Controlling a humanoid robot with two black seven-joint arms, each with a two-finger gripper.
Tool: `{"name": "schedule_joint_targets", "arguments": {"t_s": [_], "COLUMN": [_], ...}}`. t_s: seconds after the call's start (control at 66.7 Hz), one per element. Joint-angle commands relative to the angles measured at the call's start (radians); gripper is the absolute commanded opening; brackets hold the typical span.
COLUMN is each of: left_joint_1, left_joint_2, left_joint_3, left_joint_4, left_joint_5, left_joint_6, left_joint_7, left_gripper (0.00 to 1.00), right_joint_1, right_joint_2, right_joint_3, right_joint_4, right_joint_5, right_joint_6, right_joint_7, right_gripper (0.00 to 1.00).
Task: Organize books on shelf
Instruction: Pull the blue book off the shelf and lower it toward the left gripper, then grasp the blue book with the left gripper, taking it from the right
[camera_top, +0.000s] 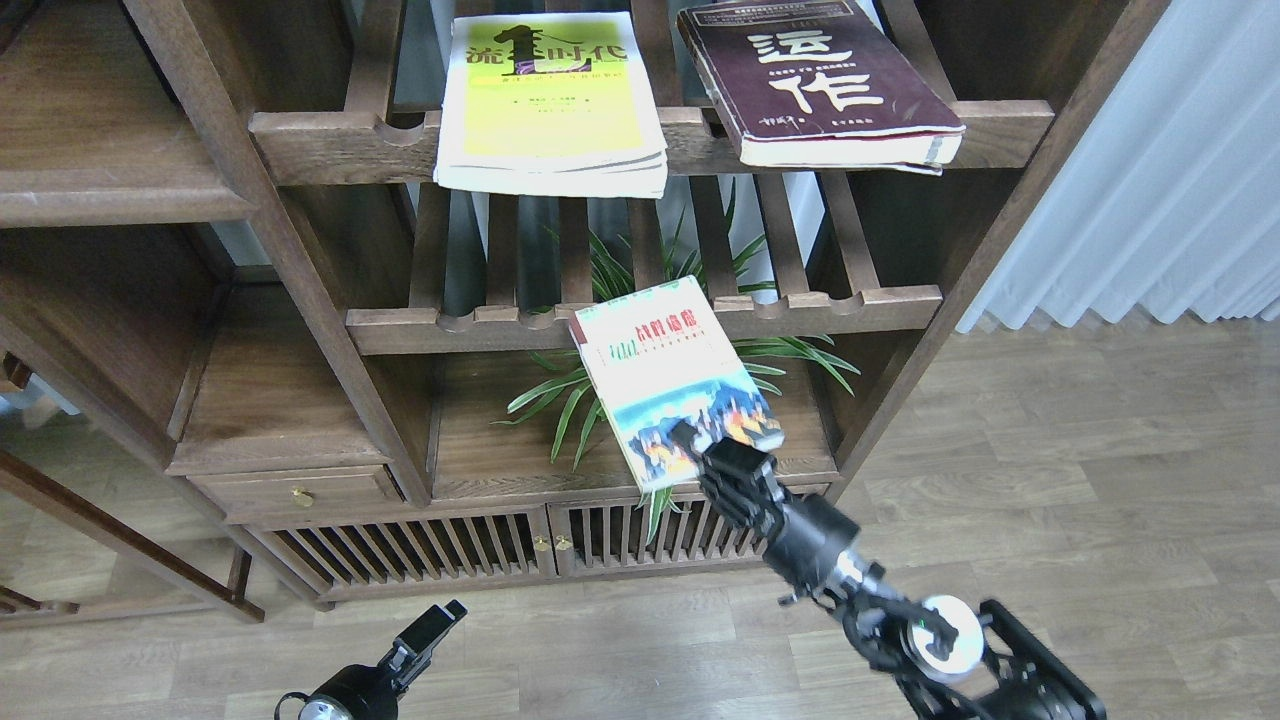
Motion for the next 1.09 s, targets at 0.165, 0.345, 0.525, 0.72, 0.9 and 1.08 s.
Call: {"name": "schedule_joint_targets", "arguments": {"t_s": [0.165, 0.345, 0.525, 0.72, 0.9, 1.08], "left_joint_1": [0.055, 0.054, 0.044, 0.005, -0.025, -0.037], "left_joint_2": [0.077, 0.097, 0.091, 0.01, -0.027, -0.027], "left_joint_3": [-0.004, -0.024, -0.035, -0.035, -0.035, -0.026], "left_joint_4": [-0.222, -0.282, -0.39, -0.389, -0.383, -0.367], "left_joint_5": [-0.011, -0.014, -0.023, -0.026, -0.023, -0.024], "left_joint_6": [0.0, 0.0, 0.0, 0.0, 0.0, 0.0], "left_joint_7": [-0.019, -0.021, -0.045, -0.054, -0.054, -0.054], "left_gripper": [1.0, 1.0, 1.0, 1.0, 1.0, 1.0], "right_joint_1": [0.074, 0.088, 0.088, 0.123, 0.141, 0.143], "right_joint_2": [0.0, 0.0, 0.0, 0.0, 0.0, 0.0], "right_joint_3": [-0.061, -0.11, -0.147, -0.176, -0.193, -0.206], "right_joint_4": [-0.153, -0.2, -0.206, -0.206, -0.2, -0.188], "right_joint_5": [-0.007, -0.007, -0.007, -0.005, -0.005, 0.001], "right_joint_6": [0.0, 0.0, 0.0, 0.0, 0.0, 0.0], "right_joint_7": [0.0, 0.0, 0.0, 0.0, 0.0, 0.0], "right_gripper": [0.03, 0.03, 0.03, 0.03, 0.03, 0.03]}}
